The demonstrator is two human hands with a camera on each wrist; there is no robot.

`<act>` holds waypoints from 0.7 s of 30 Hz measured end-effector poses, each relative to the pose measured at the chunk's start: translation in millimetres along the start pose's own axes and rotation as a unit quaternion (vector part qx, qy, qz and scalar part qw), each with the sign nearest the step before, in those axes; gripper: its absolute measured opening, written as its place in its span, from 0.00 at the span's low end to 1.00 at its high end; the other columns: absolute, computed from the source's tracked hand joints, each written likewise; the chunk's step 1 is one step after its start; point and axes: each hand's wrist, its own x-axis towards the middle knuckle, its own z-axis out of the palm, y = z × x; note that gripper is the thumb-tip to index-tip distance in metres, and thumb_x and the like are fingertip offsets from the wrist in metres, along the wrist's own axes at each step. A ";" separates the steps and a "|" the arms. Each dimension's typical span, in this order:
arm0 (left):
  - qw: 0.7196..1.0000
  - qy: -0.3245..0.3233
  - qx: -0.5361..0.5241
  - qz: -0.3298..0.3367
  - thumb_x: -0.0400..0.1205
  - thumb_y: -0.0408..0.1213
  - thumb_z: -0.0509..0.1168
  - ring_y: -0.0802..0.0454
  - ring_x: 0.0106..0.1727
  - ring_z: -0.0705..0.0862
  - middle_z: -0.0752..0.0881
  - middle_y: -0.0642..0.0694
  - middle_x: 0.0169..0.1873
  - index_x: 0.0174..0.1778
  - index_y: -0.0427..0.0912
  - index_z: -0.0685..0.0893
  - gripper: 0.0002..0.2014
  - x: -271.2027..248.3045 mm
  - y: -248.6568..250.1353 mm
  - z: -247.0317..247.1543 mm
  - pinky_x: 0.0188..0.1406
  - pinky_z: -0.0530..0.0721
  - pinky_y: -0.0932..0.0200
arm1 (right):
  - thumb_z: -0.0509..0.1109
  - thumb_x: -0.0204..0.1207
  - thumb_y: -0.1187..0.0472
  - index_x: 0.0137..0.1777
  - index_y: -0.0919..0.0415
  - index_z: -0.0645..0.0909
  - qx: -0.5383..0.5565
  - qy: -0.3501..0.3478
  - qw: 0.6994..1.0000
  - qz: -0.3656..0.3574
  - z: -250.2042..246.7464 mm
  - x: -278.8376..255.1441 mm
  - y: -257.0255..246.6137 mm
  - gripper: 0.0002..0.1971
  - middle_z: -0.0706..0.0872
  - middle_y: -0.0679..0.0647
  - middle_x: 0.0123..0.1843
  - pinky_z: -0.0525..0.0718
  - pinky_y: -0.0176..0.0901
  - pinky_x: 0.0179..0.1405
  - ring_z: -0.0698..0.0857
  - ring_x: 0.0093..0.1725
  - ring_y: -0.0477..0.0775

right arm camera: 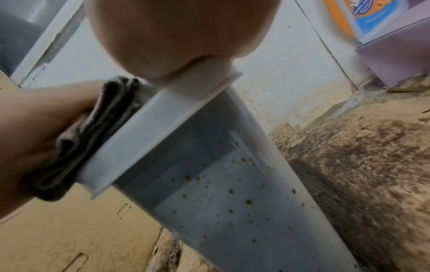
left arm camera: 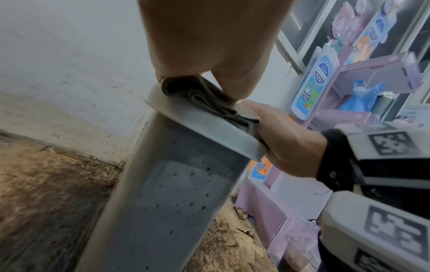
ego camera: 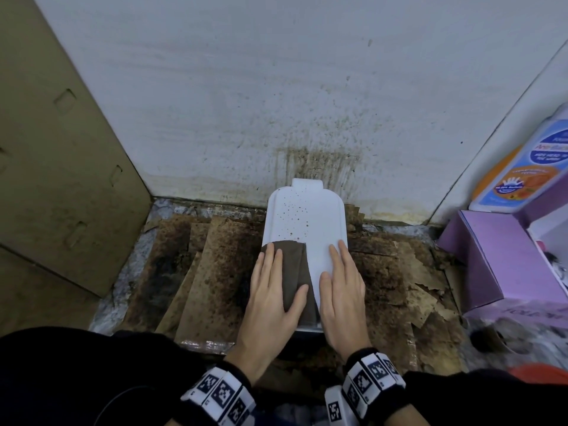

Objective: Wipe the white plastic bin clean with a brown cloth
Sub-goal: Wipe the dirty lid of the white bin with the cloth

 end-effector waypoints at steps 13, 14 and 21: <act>0.981 -0.185 0.050 -0.003 0.92 0.55 0.50 0.52 0.86 0.25 0.24 0.50 0.85 0.89 0.40 0.34 0.40 58.3 6.2 -22.3 0.83 0.33 0.56 | 0.44 0.91 0.51 0.89 0.53 0.54 -0.012 -0.017 1.000 0.002 1.3 1.4 3.5 0.28 0.51 0.46 0.91 0.57 0.50 0.85 0.54 0.89 0.45; 0.978 -0.200 0.053 -0.007 0.92 0.55 0.50 0.51 0.86 0.26 0.25 0.49 0.86 0.89 0.39 0.33 0.41 67.3 5.1 -23.2 0.84 0.34 0.55 | 0.44 0.91 0.51 0.90 0.53 0.53 -0.012 -0.021 1.000 0.004 1.5 0.7 3.2 0.28 0.50 0.45 0.91 0.57 0.50 0.86 0.53 0.89 0.44; 0.969 -0.239 0.065 -0.008 0.93 0.55 0.50 0.42 0.89 0.31 0.30 0.42 0.88 0.89 0.37 0.34 0.40 137.5 3.4 -30.8 0.88 0.40 0.44 | 0.43 0.90 0.48 0.90 0.47 0.50 -0.010 -0.037 0.999 0.020 0.2 2.9 2.7 0.28 0.45 0.38 0.90 0.54 0.49 0.86 0.49 0.88 0.39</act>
